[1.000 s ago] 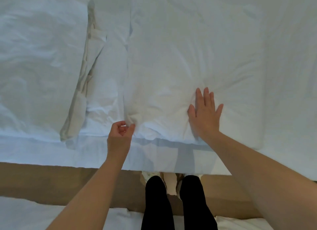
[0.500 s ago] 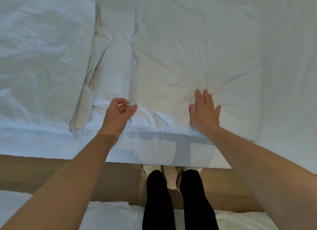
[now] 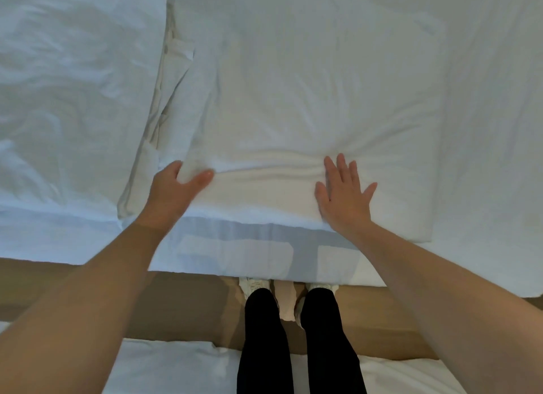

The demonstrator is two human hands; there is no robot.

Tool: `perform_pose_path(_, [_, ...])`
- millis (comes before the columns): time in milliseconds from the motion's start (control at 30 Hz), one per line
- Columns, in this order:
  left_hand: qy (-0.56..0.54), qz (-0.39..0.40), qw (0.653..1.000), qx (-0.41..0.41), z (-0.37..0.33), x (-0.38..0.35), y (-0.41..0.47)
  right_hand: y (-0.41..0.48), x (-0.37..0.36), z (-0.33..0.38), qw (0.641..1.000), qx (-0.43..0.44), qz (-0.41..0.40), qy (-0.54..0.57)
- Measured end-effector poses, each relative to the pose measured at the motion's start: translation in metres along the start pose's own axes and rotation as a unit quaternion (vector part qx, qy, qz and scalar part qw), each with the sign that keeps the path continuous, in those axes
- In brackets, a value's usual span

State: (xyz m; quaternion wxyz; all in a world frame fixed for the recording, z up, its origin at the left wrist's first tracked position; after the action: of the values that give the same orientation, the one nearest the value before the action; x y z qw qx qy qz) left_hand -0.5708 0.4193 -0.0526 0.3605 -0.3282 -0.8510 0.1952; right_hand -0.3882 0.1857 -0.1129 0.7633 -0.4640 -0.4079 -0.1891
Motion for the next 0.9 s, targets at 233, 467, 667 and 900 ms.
perform_pose_path(233, [0.178, 0.033, 0.982, 0.061, 0.043, -0.011, 0.024, 0.002, -0.008, -0.018, 0.998, 0.005, 0.032, -0.056])
perform_pose_path(467, [0.016, -0.001, 0.995, 0.095, -0.008, -0.057, 0.085, 0.049, 0.025, -0.06, 0.994, -0.106, -0.022, 0.002])
perform_pose_path(667, [-0.015, -0.001, 0.989, 0.148, -0.048, -0.103, 0.155, 0.136, 0.054, -0.1, 0.925, -0.329, -0.124, 0.146])
perform_pose_path(900, [0.075, -0.084, 0.991, 0.076, -0.027, -0.099, 0.141, 0.122, 0.043, -0.107, 0.946, -0.283, -0.154, 0.026])
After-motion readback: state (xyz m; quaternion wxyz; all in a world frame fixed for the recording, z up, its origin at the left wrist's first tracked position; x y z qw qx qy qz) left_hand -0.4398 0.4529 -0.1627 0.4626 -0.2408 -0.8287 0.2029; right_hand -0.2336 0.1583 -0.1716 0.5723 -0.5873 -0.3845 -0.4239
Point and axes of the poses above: each hand's wrist, its own y-axis towards the middle knuckle, its own x-axis out of the back of the hand, z = x × y, the point moved 1 cm from there along y, towards the middle knuckle, and after that the axes turned 1 degree about y, right-handed, at the moved point
